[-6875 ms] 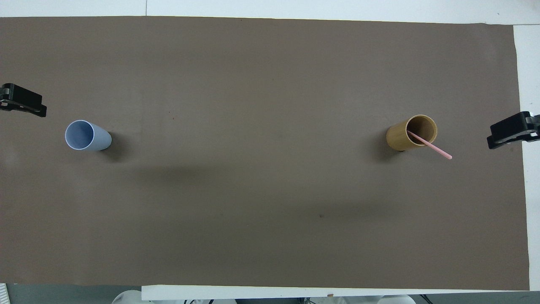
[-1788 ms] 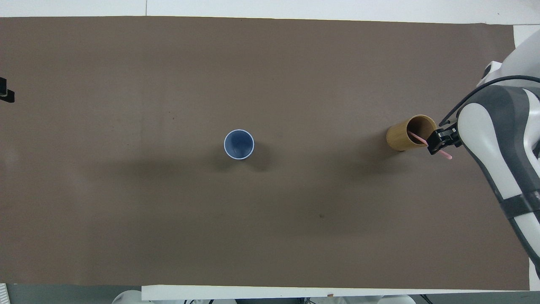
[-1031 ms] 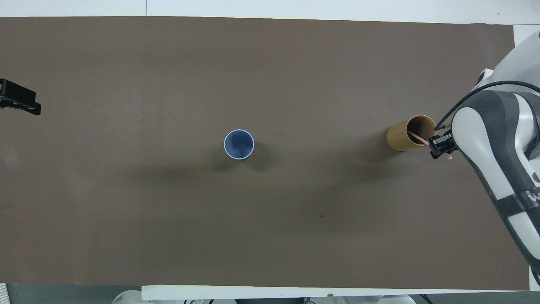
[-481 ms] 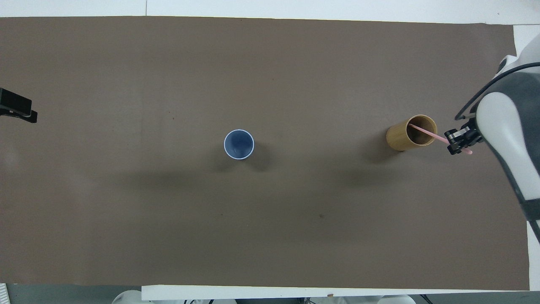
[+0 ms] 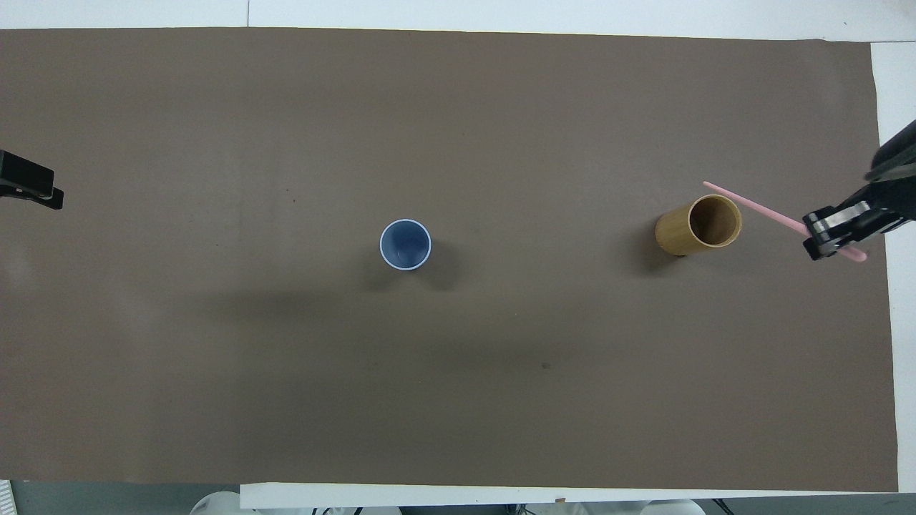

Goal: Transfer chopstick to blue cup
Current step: 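Lift the pink chopstick out of the tube with the right gripper, then carry the chopstick over the blue cup and lower it in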

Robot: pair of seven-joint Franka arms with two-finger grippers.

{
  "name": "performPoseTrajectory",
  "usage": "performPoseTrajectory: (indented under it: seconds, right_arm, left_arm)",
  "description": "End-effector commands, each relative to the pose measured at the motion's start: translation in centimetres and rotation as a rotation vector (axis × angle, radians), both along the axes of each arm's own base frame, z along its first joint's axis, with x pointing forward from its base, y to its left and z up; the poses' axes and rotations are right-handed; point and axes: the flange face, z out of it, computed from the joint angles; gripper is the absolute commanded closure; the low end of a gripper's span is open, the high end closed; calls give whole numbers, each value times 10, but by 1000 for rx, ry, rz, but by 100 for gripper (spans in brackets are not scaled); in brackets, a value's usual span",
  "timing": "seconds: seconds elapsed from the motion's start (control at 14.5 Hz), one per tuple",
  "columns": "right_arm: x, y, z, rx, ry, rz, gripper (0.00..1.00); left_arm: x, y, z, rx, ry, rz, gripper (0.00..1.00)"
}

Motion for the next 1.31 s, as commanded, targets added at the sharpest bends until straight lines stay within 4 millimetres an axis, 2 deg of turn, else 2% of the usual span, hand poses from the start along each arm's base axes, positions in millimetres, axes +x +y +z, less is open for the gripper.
performPoseTrajectory:
  seconds: [0.0,0.14,0.28,0.41,0.48,0.62,0.83,1.24]
  right_arm:
    - [0,83,-6,41,19,-209,100]
    - [-1,125,-5,148,59,-409,100]
    - [-9,209,-27,149,68,-490,100]
    - [-16,274,-51,149,60,-592,100]
    - [-16,292,-62,153,58,-622,100]
    - [-15,312,-88,159,55,-643,100]
    - [-21,333,-104,171,46,-672,100]
    - [-25,337,-136,171,116,-745,100]
  left_arm:
    - [-7,2,1,7,-4,5,0]
    - [-7,2,1,7,-4,5,0]
    - [-7,2,1,7,-4,5,0]
    - [-7,2,1,7,-4,5,0]
    - [-7,2,1,7,-4,5,0]
    - [-7,2,1,7,-4,5,0]
    - [-7,2,1,7,-4,5,0]
    - [-7,2,1,7,-4,5,0]
